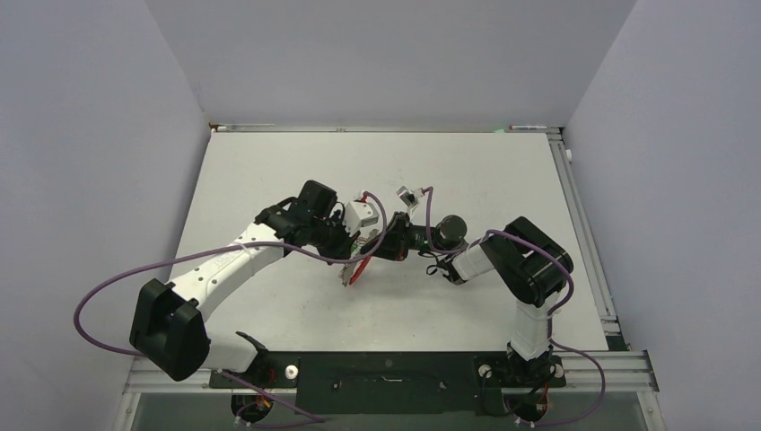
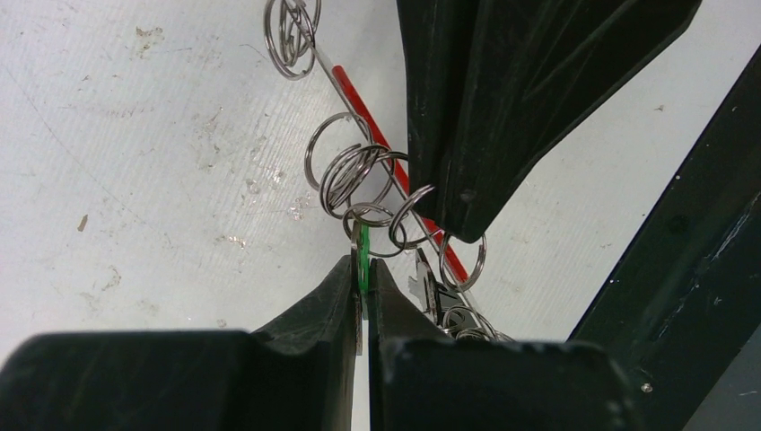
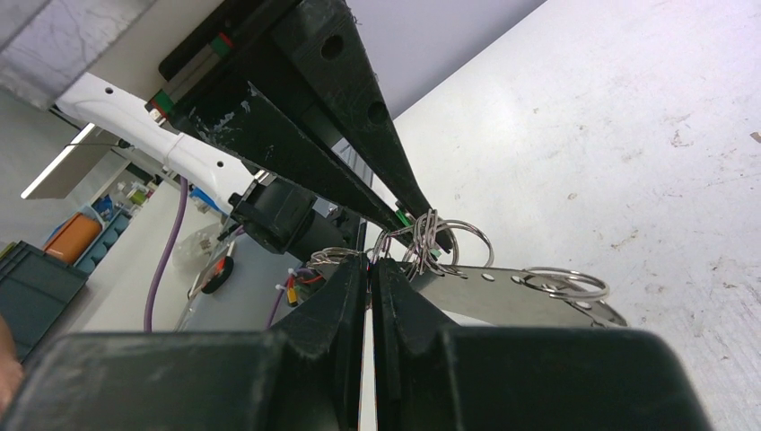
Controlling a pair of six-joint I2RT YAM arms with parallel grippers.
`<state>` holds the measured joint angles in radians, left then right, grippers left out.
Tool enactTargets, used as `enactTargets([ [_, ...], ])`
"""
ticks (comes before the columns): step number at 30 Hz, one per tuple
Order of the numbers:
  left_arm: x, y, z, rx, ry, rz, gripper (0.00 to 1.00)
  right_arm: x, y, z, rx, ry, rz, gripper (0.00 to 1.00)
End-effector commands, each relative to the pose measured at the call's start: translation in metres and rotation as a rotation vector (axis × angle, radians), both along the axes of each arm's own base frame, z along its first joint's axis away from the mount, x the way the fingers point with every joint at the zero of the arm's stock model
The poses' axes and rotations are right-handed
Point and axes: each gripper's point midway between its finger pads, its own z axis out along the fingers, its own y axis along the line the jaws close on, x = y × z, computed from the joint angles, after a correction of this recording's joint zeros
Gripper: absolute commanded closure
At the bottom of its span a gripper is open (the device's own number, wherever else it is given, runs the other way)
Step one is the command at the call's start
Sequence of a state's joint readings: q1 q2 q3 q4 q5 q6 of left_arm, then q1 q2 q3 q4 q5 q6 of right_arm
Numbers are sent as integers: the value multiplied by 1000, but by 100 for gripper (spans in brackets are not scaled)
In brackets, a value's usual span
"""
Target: Remove the keys from the keyring
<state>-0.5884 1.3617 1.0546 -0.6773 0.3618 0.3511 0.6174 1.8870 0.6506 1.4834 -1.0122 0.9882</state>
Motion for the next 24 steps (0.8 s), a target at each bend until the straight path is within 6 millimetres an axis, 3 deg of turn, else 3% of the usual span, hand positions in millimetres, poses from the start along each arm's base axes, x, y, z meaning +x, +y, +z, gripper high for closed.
enactTargets([
  [1,4,1,10,-6,-59,0,100,-6,-3,65,202,-266,-8,95],
  [8,1,8,14,26,-62,-2,100,1,-3,62,194,-247,-27,95],
  [15,-1,9,32,61,-156,-49,100,0,1,66,209,-229,-25,95],
  [24,19,4,49,94,-297,-24,100,-12,2,74,233,-226,16,95],
])
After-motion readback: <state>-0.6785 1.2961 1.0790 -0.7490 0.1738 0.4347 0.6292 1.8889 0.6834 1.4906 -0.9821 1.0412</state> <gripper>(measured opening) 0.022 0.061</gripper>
